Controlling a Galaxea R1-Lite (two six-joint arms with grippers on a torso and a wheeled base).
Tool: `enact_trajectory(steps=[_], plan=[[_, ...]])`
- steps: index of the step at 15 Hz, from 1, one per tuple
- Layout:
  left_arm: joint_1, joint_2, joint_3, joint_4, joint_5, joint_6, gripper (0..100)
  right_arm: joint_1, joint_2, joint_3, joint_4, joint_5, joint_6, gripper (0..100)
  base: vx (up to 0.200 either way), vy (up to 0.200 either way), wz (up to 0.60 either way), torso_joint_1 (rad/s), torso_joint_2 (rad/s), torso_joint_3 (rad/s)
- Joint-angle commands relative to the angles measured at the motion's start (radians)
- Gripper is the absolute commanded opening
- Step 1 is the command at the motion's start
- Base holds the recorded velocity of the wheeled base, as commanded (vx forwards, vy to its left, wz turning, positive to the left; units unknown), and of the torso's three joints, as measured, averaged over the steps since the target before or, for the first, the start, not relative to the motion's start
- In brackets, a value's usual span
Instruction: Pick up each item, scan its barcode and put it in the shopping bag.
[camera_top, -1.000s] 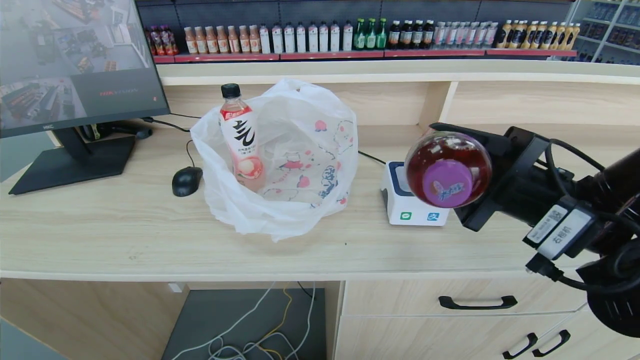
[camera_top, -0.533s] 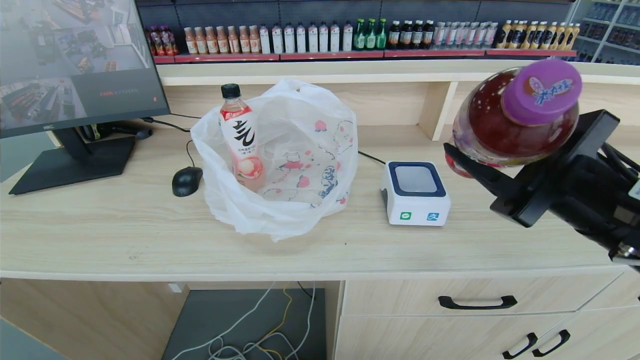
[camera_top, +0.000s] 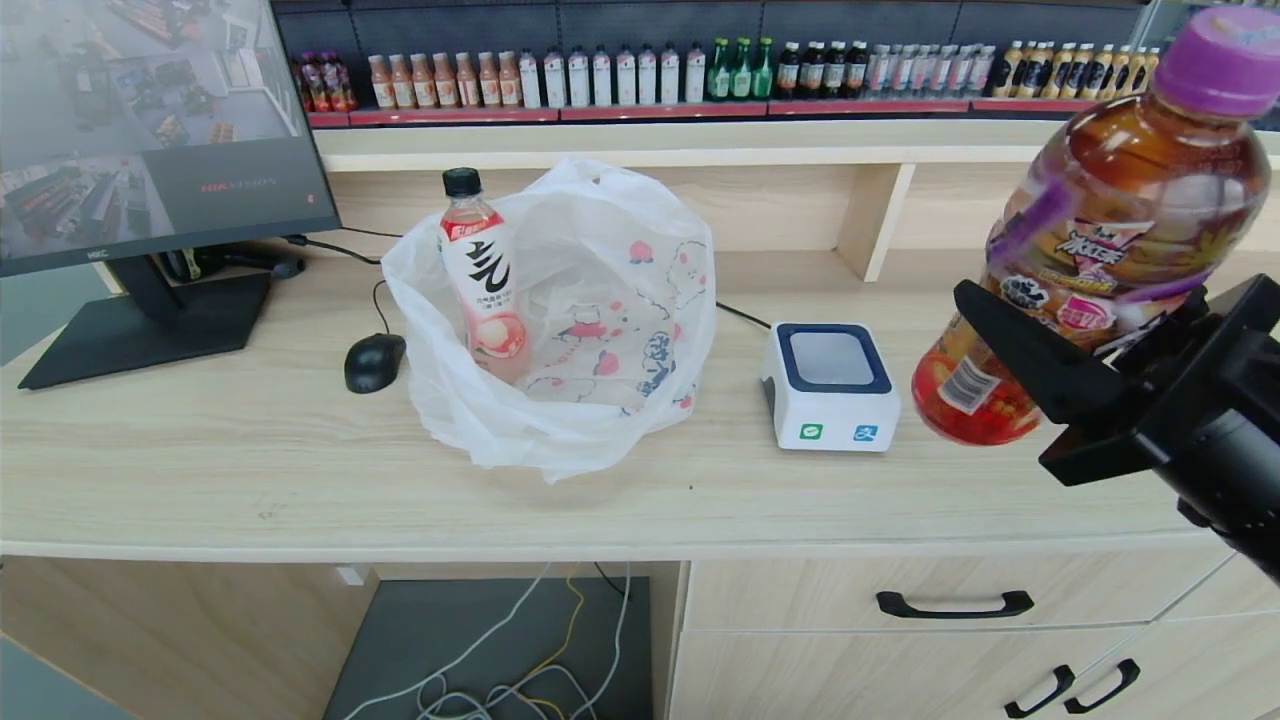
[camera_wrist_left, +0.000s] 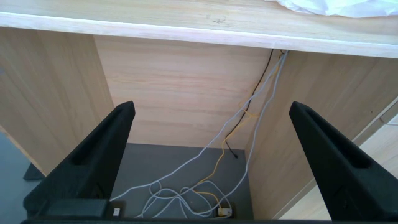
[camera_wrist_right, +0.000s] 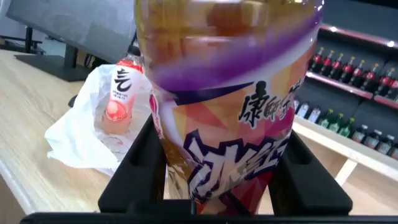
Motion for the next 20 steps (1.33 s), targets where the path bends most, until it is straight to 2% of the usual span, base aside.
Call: enact_trajectory(steps=[1, 2, 4, 6, 8, 11, 14, 20], plan=[[0.000, 0.000, 0.000, 0.000, 0.000, 0.001, 100, 0.012, -0.025, 0.070, -0.002, -0.074, 0.078, 0, 0.000, 0.000, 0.00, 0.000, 0.00, 0.000], [0.000, 0.000, 0.000, 0.000, 0.000, 0.001, 100, 0.012, -0.037, 0.087, -0.002, -0.152, 0.135, 0, 0.000, 0.000, 0.00, 0.000, 0.00, 0.000], [0.000, 0.000, 0.000, 0.000, 0.000, 0.001, 100, 0.010, -0.019, 0.064, -0.002, -0.211, 0.210, 0, 0.000, 0.000, 0.00, 0.000, 0.00, 0.000], [0.000, 0.000, 0.000, 0.000, 0.000, 0.001, 100, 0.016, -0.006, 0.053, -0.002, -0.278, 0.212, 0, 0.000, 0.000, 0.00, 0.000, 0.00, 0.000], [0.000, 0.000, 0.000, 0.000, 0.000, 0.001, 100, 0.050, 0.018, -0.028, -0.002, -0.316, 0.216, 0, 0.000, 0.000, 0.00, 0.000, 0.00, 0.000], [-0.002, 0.000, 0.000, 0.000, 0.000, 0.002, 100, 0.056, 0.017, -0.023, -0.002, -0.416, 0.287, 0, 0.000, 0.000, 0.00, 0.000, 0.00, 0.000], [0.000, 0.000, 0.000, 0.000, 0.000, 0.001, 100, 0.055, 0.029, -0.005, -0.002, -0.424, 0.299, 0, 0.000, 0.000, 0.00, 0.000, 0.00, 0.000], [0.000, 0.000, 0.000, 0.000, 0.000, -0.004, 100, 0.055, 0.040, -0.009, -0.002, -0.416, 0.301, 0, 0.000, 0.200, 0.00, 0.000, 0.00, 0.003]])
